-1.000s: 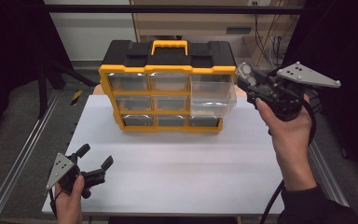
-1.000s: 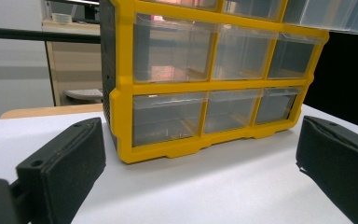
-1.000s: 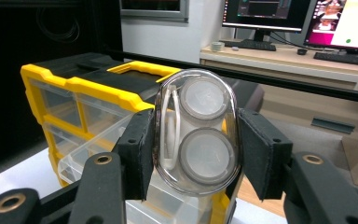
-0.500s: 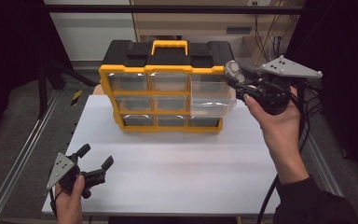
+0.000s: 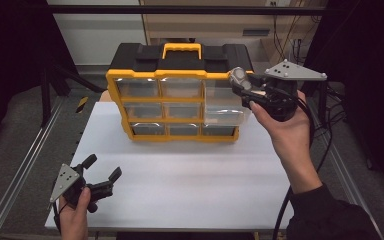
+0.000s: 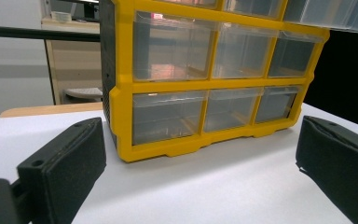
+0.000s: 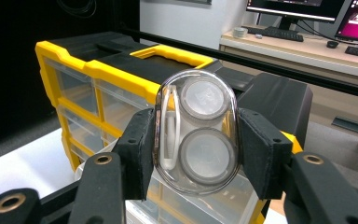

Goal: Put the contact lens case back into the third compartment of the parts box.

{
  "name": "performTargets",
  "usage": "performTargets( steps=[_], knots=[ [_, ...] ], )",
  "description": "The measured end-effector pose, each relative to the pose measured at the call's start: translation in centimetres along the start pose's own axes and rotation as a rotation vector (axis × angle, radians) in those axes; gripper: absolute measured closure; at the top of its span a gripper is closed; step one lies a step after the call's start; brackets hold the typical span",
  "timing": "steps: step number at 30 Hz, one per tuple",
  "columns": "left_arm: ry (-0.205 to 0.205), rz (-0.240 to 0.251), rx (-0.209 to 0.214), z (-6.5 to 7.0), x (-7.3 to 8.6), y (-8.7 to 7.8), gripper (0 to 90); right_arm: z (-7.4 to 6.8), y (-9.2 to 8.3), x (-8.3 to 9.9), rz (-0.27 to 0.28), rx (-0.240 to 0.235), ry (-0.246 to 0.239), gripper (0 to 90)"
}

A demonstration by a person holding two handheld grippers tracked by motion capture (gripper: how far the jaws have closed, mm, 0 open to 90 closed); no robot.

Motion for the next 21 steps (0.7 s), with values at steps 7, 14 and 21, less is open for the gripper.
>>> performTargets(
  steps=[7, 14, 21],
  knots=[
    [-0.001, 0.000, -0.001, 0.00, 0.01, 0.02, 1.3, -0.34, 0.37, 0.08, -0.010, -0.005, -0.006, 49.0],
    [0.000, -0.001, -0.001, -0.03, 0.01, 0.00, 1.3, -0.56, 0.63, 0.04, -0.014, -0.007, -0.013, 49.0],
    [0.000, -0.002, 0.000, -0.04, 0.02, -0.01, 1.3, -0.60, 0.93, 0.09, -0.024, -0.006, -0.016, 49.0]
  ],
)
Point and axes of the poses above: each handheld gripper's, and its own axes: y roughly forward along the jaws, x roughly out of its underside, z roughly to its right, the point moved 5 cm from there along y, roughly forward along the jaws, and after that the axes turned 14 degrees about x, right-handed, at the moved point
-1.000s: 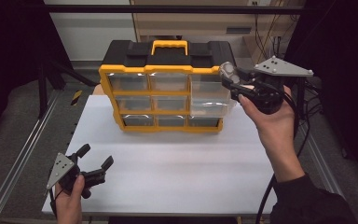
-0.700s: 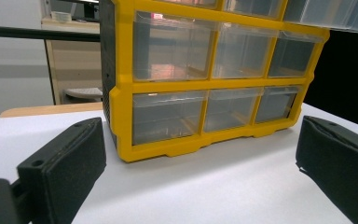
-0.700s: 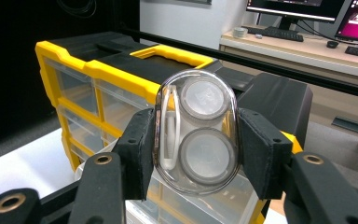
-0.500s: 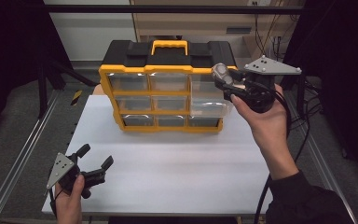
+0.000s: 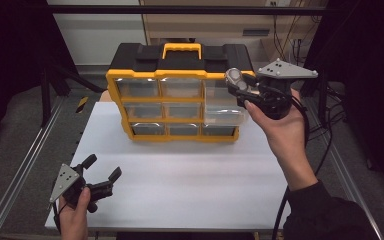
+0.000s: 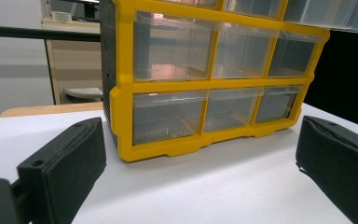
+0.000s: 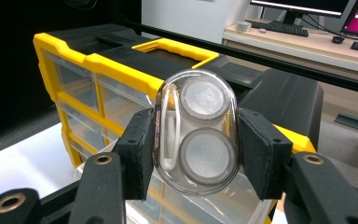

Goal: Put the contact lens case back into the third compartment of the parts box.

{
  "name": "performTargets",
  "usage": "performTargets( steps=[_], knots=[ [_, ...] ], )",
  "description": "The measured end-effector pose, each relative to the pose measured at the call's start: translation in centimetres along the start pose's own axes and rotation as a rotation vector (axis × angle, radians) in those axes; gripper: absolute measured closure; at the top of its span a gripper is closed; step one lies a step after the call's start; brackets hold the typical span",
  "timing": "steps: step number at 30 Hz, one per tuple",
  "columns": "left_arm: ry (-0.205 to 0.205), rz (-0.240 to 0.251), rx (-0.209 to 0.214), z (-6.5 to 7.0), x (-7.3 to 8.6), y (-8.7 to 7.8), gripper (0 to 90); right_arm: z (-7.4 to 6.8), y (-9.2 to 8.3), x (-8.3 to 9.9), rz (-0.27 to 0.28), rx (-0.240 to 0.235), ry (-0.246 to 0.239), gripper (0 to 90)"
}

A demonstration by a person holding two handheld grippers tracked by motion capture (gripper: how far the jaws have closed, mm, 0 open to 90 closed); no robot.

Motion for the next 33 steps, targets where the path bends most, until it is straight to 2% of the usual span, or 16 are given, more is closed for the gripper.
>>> performTargets(
  steps=[33],
  knots=[
    [-0.004, 0.001, -0.003, -0.04, 0.02, -0.01, 1.4, -0.50, 0.70, 0.13, -0.015, -0.016, -0.003, 49.0]
  ],
)
Point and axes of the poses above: each handheld gripper's, and its own axes: y roughly forward along the jaws, x roughly out of its underside, z roughly to its right, the point moved 5 cm from there along y, roughly forward along the jaws, and after that the axes turned 14 degrees about x, right-handed, at the moved point
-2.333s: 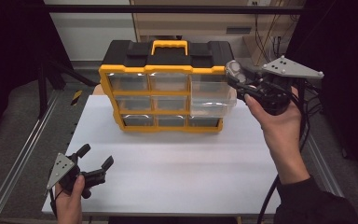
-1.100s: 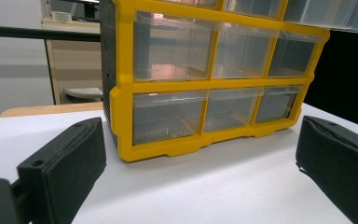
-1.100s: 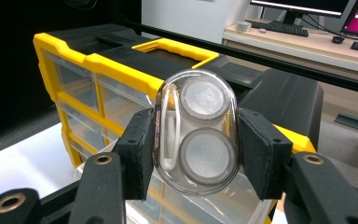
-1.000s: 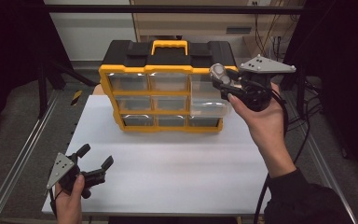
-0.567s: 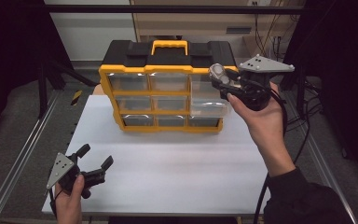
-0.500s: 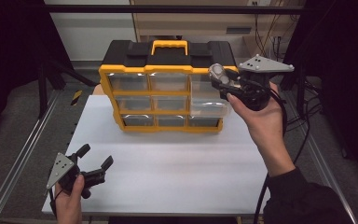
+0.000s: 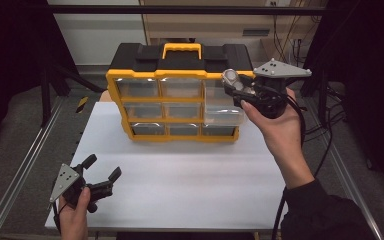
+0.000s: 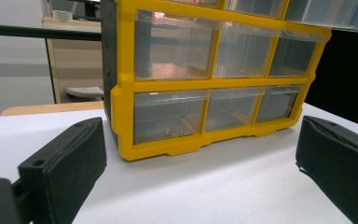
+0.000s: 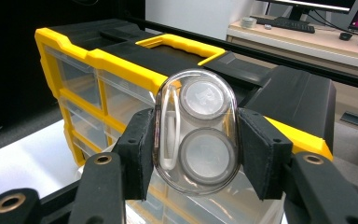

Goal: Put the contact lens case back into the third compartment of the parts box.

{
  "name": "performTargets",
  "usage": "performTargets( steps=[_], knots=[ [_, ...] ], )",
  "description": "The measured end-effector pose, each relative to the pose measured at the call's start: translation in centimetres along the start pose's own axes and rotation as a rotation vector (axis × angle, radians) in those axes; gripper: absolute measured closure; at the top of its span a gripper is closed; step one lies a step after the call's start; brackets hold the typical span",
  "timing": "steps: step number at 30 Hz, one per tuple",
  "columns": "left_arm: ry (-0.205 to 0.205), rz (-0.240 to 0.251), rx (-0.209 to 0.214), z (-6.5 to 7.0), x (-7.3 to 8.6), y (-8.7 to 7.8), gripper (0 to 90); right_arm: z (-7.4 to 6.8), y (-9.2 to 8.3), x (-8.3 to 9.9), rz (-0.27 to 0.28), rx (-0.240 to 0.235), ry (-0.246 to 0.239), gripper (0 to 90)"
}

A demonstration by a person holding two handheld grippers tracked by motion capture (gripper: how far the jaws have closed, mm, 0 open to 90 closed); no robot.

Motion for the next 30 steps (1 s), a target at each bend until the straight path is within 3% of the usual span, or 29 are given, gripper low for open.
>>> performTargets(
  steps=[30],
  knots=[
    [0.000, -0.002, 0.000, -0.01, 0.01, 0.00, 1.4, -0.39, 0.73, 0.81, -0.040, -0.011, -0.015, 49.0]
  ],
)
Point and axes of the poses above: each handheld gripper's, and its own axes: y roughly forward along the jaws, x roughly out of its underside, z roughly to its right, the point moved 5 cm from there along y, roughly forward along the jaws, and after that the axes turned 14 degrees about x, right-handed, at the moved point
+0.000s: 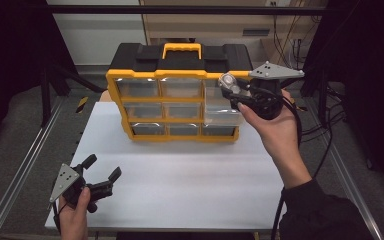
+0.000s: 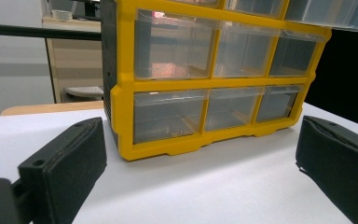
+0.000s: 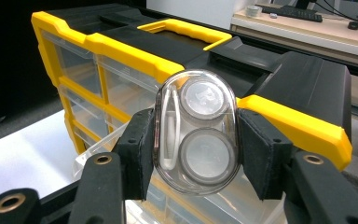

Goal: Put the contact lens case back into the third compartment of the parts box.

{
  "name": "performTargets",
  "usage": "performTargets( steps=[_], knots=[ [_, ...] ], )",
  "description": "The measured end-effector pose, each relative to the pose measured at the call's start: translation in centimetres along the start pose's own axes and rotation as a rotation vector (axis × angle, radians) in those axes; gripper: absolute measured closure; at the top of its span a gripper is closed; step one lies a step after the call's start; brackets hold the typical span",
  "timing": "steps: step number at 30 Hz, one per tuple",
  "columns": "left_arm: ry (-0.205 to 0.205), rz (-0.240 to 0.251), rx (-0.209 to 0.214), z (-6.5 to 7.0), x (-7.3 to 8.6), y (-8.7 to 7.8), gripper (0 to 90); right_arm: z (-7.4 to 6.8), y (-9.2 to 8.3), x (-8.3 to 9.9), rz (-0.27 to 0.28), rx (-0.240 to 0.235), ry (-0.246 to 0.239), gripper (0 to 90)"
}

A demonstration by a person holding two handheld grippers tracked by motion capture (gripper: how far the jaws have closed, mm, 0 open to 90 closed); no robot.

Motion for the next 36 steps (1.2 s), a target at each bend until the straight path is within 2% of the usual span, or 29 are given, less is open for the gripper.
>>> performTargets(
  steps=[12, 17, 24, 36],
  knots=[
    [-0.003, 0.000, 0.001, 0.03, 0.01, 0.02, 1.5, 0.23, 0.42, 0.62, -0.033, 0.010, 0.010, 48.8],
    [-0.001, 0.000, 0.001, 0.01, 0.00, 0.00, 1.4, 0.16, 0.20, 0.40, -0.016, 0.003, 0.033, 43.5],
    [-0.001, -0.001, 0.003, 0.06, -0.01, 0.00, 1.4, 0.17, -0.18, 0.13, -0.005, 0.008, 0.044, 42.9],
    [-0.002, -0.001, 0.003, 0.03, 0.00, 0.05, 1.5, -0.16, 0.23, -0.16, -0.003, 0.009, 0.039, 40.5]
  ],
)
Point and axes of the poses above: each handheld gripper's, and its own axes: y roughly forward along the jaws, x roughly out of its underside, z roughly to its right, the point moved 5 cm from there along y, roughly forward along the jaws, and after that the axes turned 14 degrees about x, right-handed, at the moved point
